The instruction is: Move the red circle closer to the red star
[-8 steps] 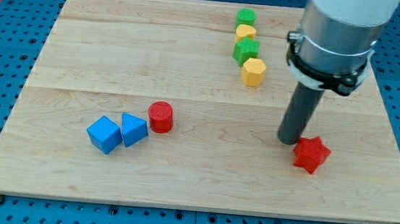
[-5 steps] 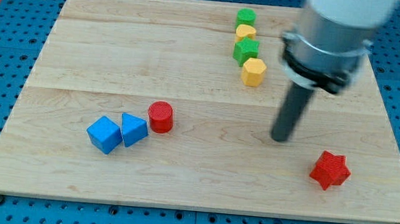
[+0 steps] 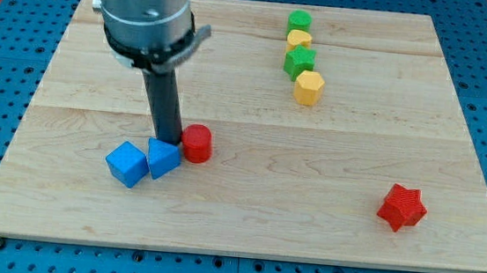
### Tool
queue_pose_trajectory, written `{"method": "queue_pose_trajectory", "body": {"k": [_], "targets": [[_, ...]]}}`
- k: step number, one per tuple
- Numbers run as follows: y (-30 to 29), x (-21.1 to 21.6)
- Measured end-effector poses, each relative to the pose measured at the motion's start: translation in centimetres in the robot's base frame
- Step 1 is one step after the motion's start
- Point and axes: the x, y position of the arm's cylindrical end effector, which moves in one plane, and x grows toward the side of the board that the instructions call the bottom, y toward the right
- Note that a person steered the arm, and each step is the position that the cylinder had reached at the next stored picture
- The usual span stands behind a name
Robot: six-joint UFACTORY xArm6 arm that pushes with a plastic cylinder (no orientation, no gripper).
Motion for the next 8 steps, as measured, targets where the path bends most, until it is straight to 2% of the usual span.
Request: {"method": "queue_pose_trajectory", "body": {"k": [1,4,5,6,7,8], "targets": [[4.7,0.7],[7.7,-1.4],[11.9,-1.3],[13.5,-1.3],[9.6,-1.0],[11.4,1.0]]}}
